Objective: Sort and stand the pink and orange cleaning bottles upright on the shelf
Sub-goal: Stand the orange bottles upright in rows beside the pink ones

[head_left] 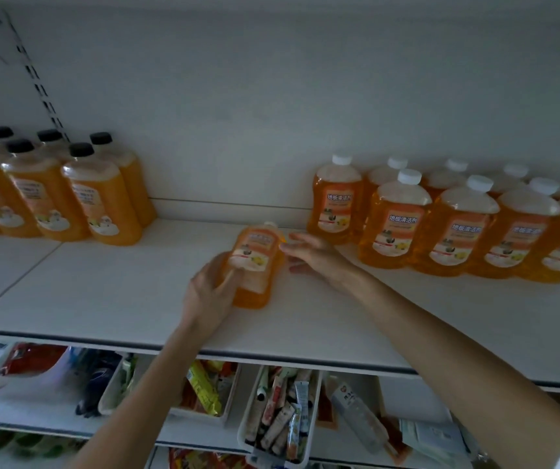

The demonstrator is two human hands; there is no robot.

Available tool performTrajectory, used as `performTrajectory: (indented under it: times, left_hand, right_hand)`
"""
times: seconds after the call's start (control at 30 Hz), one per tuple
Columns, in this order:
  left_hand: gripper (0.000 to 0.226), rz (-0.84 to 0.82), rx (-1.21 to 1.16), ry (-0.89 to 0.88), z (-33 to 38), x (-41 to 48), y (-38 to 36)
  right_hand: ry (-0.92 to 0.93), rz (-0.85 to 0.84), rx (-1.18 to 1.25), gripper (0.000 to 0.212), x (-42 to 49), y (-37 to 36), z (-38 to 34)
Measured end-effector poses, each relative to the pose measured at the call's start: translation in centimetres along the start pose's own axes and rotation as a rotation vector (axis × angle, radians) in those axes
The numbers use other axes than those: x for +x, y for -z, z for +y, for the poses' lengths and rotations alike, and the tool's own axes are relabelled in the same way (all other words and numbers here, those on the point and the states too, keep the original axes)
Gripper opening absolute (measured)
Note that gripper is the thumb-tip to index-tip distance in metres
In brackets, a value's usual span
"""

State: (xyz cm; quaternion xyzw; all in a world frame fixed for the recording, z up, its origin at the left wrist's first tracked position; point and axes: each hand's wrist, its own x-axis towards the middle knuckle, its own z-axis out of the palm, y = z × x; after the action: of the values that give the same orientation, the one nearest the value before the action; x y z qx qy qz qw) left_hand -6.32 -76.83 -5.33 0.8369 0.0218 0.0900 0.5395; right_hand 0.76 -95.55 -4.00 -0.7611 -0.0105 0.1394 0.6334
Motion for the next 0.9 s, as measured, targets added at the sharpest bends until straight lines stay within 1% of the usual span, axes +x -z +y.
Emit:
performTrajectory:
  times: [0.07,0.13,0.2,0.27,0.3,0.33,0.37,0.43,0.5,0.53,0.6,0.67,0.77,0.83,0.9]
  left_hand:
    - [0.057,-0.046,0.032,-0.019,0.4,-0.8,-1.3]
    - [0.06,-0.062,0.094,-0.012,0.7,-1.3,-2.7]
    - [0.066,-0.089,0.058,0.017,0.7,-1.3,-3.3]
    - [0.088,-0.127,-0.076,0.062,0.6,-0.8,-2.9]
    - [0.093,-0.136,-0.148,0.076,0.4,-0.6,-2.5]
    - [0.09,-0.137,-0.214,0.068,0.2,-0.5,-2.3]
    - [0.082,-0.143,-0.254,0.051,0.2,-0.7,-2.1]
    - [0.071,-0.151,-0.285,0.01,-0.1,-0.9,-1.8]
    - [0.07,-0.15,-0.287,-0.04,-0.1,-1.1,-1.4]
    - [0.071,-0.147,-0.292,-0.07,-0.2,-1.1,-1.4]
    - [0.069,-0.143,-0.292,-0.123,-0.2,-1.1,-1.2]
    - [0.066,-0.156,-0.297,-0.16,-0.1,-1.2,-1.3]
    - [0.064,-0.174,-0.299,-0.194,-0.3,-1.3,-1.4]
    - [0.063,-0.156,-0.281,-0.214,-0.3,-1.4,-1.4]
    - [0.064,-0.13,-0.234,-0.25,-0.3,-1.4,-1.7]
  right_hand:
    - [0.035,-0.061,-0.012,0.04,-0.4,0.3,-0.1]
    - [0.059,-0.098,-0.031,0.032,-0.8,0.5,-0.2]
    - [0.09,-0.101,-0.039,0.034,-1.1,0.5,-0.3]
    - [0.154,-0.083,-0.099,0.039,-1.5,0.4,-0.7]
    - [0.196,-0.065,-0.157,0.043,-1.8,0.2,-1.0]
    - [0.241,-0.038,-0.223,0.046,-2.1,0.0,-1.4]
    - [0.28,-0.006,-0.272,0.05,-2.4,-0.1,-1.7]
    - [0.353,0.033,-0.302,0.066,-2.8,-0.2,-2.0]
    - [0.4,0.034,-0.308,0.083,-3.1,-0.3,-2.0]
    - [0.411,0.027,-0.306,0.087,-3.1,-0.3,-2.0]
    - [0.414,0.011,-0.298,0.09,-3.2,-0.2,-2.1]
    - [0.381,-0.028,-0.265,0.086,-3.4,0.2,-2.2]
    - [0.349,-0.076,-0.147,0.078,-3.5,0.5,-2.0]
    - [0.379,-0.053,-0.164,0.082,-3.8,0.4,-1.9]
    - [0.458,-0.006,-0.245,0.086,-4.3,0.5,-2.0]
